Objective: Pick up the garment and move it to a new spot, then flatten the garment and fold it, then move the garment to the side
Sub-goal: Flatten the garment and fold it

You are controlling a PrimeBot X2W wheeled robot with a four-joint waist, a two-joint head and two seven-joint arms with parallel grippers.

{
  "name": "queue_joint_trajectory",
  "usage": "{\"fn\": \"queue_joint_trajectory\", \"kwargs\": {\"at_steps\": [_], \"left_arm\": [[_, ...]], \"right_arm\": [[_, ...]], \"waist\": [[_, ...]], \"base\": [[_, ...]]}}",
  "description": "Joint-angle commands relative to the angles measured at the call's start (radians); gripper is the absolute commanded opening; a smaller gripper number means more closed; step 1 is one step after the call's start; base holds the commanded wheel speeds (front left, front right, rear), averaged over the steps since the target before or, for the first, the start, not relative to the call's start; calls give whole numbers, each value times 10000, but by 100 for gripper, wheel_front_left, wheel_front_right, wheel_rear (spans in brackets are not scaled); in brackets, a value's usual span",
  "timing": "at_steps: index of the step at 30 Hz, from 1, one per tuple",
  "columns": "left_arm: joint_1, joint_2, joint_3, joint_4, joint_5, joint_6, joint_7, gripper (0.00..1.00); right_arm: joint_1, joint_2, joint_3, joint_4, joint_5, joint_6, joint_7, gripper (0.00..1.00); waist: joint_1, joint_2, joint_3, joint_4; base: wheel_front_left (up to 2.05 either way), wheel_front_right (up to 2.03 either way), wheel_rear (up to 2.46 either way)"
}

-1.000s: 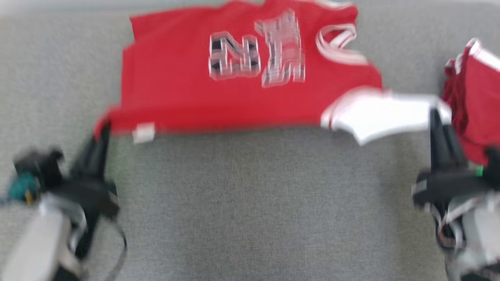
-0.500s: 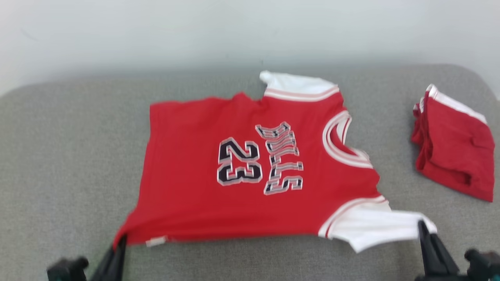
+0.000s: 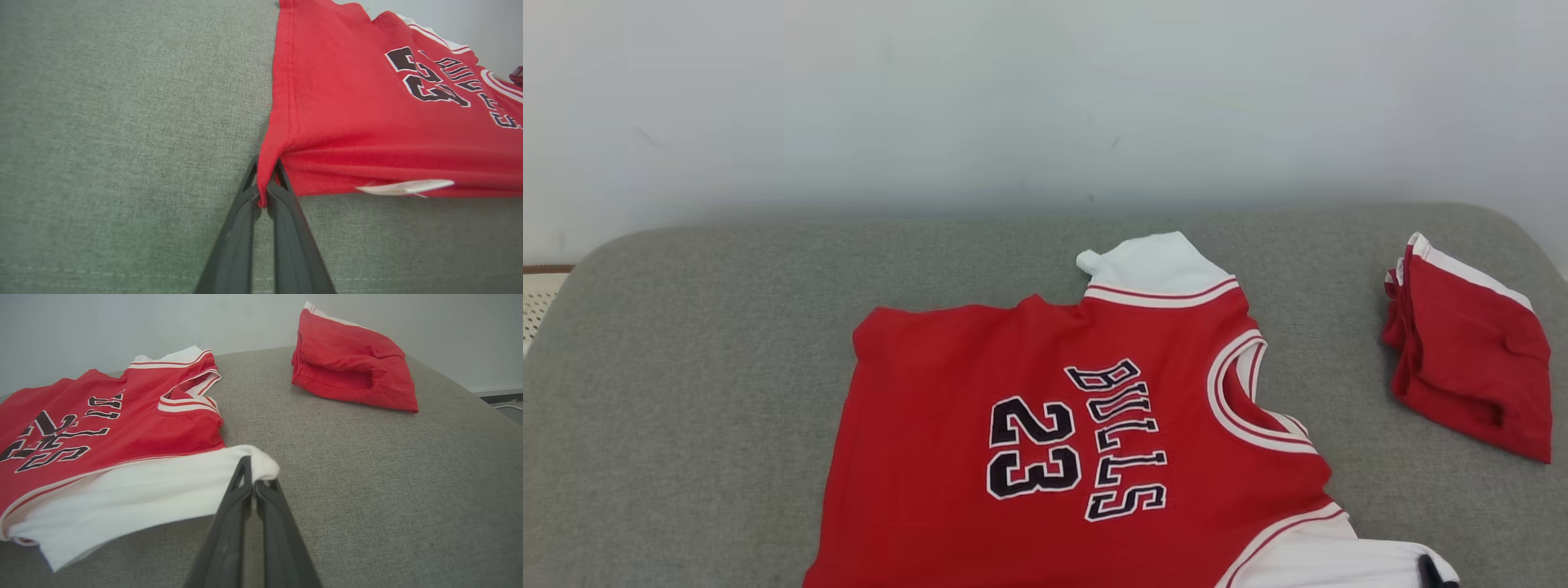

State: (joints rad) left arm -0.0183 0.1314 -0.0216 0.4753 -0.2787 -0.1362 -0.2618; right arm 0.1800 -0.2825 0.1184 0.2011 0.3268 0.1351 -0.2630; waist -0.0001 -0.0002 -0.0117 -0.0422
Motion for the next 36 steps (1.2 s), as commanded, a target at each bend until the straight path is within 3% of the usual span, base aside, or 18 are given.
{"fn": "queue_joint_trajectory", "kwargs": {"at_steps": [1,8,17,25,36], "left_arm": [[276,180,236,55,-5,106,-40,0],[119,112,-265,-470,-146,94,-40,0],[-844,83,-1001,-1382,-294,61,-39,0],[-1969,63,-1652,-995,-345,60,-39,0],[-2986,-150,-1689,-384,-276,60,-39,0]], "right_arm": [[194,-174,-317,-81,-100,-86,-17,0],[64,-148,-82,-346,-151,-75,-14,0],[-1208,-68,253,-183,-344,-52,-11,0],[-2783,-61,623,856,-426,-51,-8,0],[-4090,102,655,1865,-541,-51,-9,0]], "waist": [[1,2,-61,77],[1,2,95,242],[1,2,738,442],[1,2,1459,565],[1,2,2068,684]], "base": [[0,0,0],[0,0,0],[0,0,0],[0,0,0],[0,0,0]]}}
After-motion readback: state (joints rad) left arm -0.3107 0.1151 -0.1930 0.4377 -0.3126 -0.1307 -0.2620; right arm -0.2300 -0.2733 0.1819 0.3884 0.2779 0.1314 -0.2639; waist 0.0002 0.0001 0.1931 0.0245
